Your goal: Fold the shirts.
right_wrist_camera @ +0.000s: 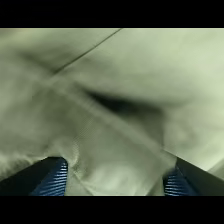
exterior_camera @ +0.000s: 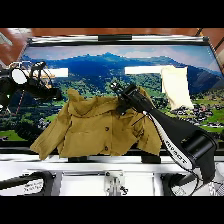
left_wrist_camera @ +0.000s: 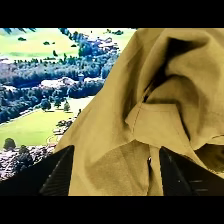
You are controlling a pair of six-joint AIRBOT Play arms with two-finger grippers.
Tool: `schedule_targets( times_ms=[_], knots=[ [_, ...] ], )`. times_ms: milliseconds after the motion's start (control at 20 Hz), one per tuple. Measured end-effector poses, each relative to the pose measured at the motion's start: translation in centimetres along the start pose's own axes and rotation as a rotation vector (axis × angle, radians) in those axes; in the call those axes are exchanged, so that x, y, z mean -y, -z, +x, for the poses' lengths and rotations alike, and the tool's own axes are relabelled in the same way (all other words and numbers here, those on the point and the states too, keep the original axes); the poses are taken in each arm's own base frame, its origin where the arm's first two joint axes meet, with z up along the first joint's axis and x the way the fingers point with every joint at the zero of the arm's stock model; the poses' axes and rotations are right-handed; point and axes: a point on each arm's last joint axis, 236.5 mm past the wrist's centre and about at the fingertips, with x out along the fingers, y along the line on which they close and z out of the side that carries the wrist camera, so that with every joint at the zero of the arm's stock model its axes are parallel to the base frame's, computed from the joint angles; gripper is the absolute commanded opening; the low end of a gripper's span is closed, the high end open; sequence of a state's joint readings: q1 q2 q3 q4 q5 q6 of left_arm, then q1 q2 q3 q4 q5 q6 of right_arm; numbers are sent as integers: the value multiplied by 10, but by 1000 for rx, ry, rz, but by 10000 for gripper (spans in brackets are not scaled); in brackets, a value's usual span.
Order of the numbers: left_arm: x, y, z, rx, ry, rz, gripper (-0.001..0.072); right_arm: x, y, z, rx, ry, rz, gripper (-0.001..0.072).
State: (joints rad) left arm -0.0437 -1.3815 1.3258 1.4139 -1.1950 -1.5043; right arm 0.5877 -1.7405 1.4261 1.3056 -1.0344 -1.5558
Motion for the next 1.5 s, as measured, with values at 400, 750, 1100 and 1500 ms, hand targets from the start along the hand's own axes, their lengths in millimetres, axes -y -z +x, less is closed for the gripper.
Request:
schedule_targets(
  times_ms=[400,750,1100,1500],
  knots=[
    [0,-2,-1,5,0,0,596,28,-25,-24,93,92,107,86],
    [6,-26,-40,75,2,19,597,30,-44,-157,325,-34,202,86],
    [29,-40,-130,236,38,52,616,-38,8,-254,271,-404,308,86],
    [36,-10,-145,167,65,71,614,-74,38,-276,156,-561,310,87]
  ],
)
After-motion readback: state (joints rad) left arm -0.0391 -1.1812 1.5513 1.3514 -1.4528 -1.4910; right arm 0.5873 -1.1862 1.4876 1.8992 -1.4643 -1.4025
